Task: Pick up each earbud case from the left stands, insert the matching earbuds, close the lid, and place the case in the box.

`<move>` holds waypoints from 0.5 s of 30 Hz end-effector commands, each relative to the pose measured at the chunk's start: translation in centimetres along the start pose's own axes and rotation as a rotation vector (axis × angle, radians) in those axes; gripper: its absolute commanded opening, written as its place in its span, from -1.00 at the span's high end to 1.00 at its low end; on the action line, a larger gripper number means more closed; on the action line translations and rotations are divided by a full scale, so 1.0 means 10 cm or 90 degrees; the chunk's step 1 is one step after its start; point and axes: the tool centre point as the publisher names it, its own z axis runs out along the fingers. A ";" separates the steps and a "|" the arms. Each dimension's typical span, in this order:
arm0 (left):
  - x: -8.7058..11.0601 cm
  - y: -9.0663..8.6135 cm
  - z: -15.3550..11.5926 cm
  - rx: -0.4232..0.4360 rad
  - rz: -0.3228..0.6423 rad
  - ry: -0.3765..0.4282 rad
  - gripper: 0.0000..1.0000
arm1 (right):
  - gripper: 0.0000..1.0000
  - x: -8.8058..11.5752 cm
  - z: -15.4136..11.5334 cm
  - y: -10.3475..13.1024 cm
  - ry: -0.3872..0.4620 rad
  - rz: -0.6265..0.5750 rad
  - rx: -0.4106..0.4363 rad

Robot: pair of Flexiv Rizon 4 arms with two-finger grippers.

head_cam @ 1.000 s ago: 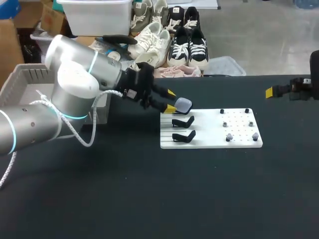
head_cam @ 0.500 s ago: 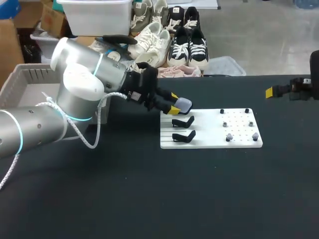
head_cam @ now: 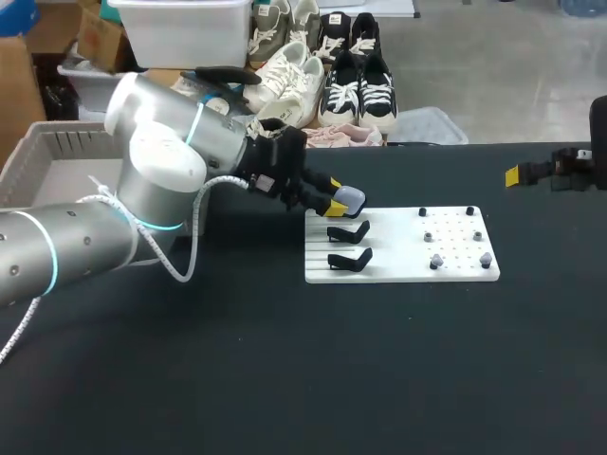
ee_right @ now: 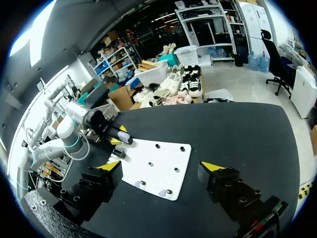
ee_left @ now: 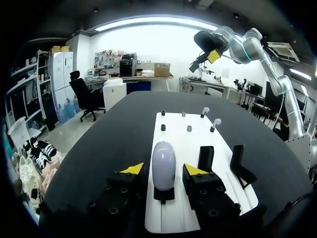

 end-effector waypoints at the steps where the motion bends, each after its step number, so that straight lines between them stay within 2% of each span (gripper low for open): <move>1: 0.02 0.04 0.02 0.004 0.001 -0.001 0.02 | -1.00 0.00 0.01 -0.01 0.001 -0.001 -0.002; 4: 0.03 0.04 0.03 0.005 0.002 -0.001 0.05 | -1.00 0.00 0.01 -0.01 0.001 -0.001 -0.002; 7: 0.03 0.03 0.04 0.004 0.003 -0.002 0.20 | -1.00 0.00 0.01 -0.01 0.001 -0.001 -0.002; 8: 0.03 0.02 0.04 0.004 0.003 -0.003 0.37 | -1.00 0.00 0.01 -0.01 0.001 -0.001 -0.002; 10: 0.02 0.01 0.04 0.003 0.004 -0.006 1.00 | -1.00 0.00 0.01 -0.01 0.001 -0.001 -0.002; 15: -0.01 -0.07 -0.04 -0.001 0.019 -0.015 1.00 | -1.00 0.00 0.01 -0.01 0.001 -0.001 -0.002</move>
